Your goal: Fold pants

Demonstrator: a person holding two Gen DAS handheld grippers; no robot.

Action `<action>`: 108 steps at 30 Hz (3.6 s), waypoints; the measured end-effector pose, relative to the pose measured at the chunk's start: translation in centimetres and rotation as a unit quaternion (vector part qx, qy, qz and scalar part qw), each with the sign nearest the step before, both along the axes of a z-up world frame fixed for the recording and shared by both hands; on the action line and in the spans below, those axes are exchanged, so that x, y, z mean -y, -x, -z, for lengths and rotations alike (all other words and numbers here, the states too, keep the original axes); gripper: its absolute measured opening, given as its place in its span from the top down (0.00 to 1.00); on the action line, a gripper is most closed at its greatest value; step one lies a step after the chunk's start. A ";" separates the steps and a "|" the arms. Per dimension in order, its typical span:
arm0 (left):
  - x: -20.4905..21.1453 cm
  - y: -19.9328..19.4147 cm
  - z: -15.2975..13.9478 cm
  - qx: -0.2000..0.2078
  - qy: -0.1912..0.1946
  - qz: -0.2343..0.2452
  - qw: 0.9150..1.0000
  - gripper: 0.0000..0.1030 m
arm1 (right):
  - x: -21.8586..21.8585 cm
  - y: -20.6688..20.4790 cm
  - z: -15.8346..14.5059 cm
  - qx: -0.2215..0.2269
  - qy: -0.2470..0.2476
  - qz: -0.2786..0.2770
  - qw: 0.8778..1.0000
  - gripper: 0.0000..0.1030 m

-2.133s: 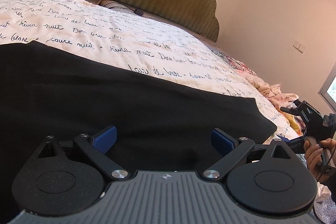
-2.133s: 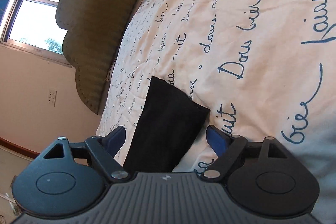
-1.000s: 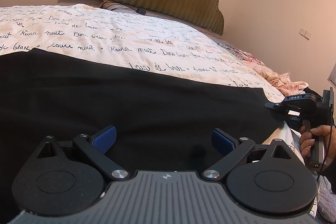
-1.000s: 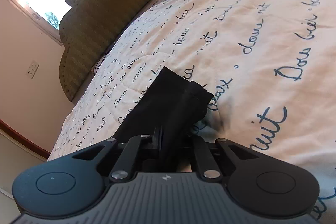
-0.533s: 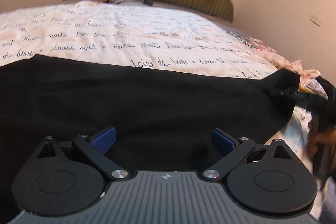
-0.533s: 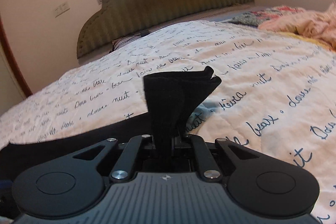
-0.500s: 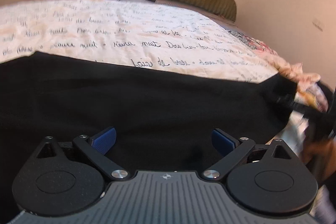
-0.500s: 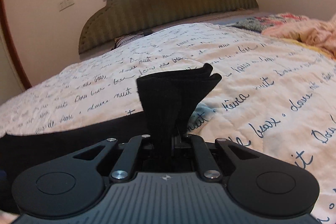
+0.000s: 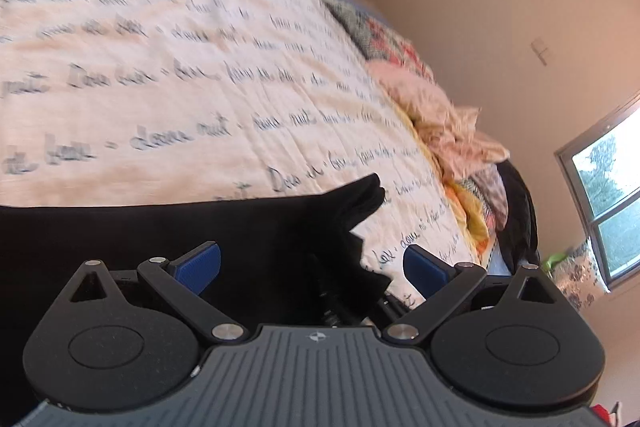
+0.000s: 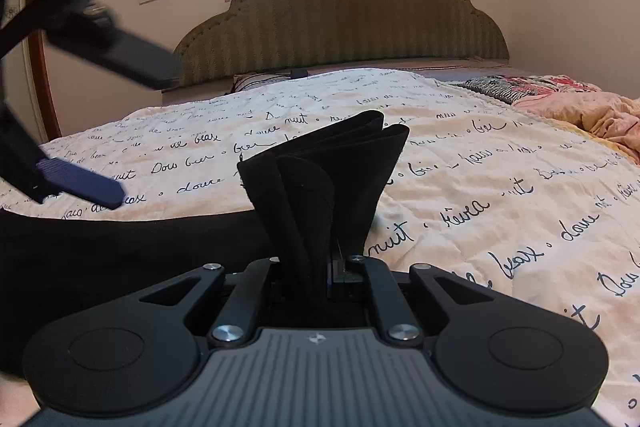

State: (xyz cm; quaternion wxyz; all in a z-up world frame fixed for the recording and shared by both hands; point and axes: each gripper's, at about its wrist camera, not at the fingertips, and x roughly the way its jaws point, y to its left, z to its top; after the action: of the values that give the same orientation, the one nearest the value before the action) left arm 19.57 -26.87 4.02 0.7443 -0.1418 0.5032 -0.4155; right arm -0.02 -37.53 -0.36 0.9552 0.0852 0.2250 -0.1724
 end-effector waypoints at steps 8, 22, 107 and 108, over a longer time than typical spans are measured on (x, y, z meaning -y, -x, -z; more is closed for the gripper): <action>6.5 -1.7 2.0 -0.033 -0.070 0.039 0.996 0.08 | -1.6 -0.2 -0.1 -0.007 0.047 -0.008 0.999 0.93; 6.3 -2.3 3.3 -0.006 -0.096 -0.013 0.995 0.87 | -2.2 0.8 -0.5 0.009 0.065 -0.013 0.998 0.76; -29.9 9.0 3.3 0.147 -0.037 -0.223 0.963 0.33 | -8.6 -3.9 -2.4 -0.041 -0.341 -0.195 0.919 0.16; -29.7 8.7 3.8 0.139 -0.043 -0.221 0.964 0.34 | -8.4 -3.5 -1.7 -0.049 -0.348 -0.185 0.917 0.16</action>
State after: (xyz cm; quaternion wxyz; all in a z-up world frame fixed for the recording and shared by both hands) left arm 10.85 2.79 0.22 0.8855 -0.1581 0.3685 -0.2346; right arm 3.49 -29.18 1.29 0.8676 0.3608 0.3293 0.0931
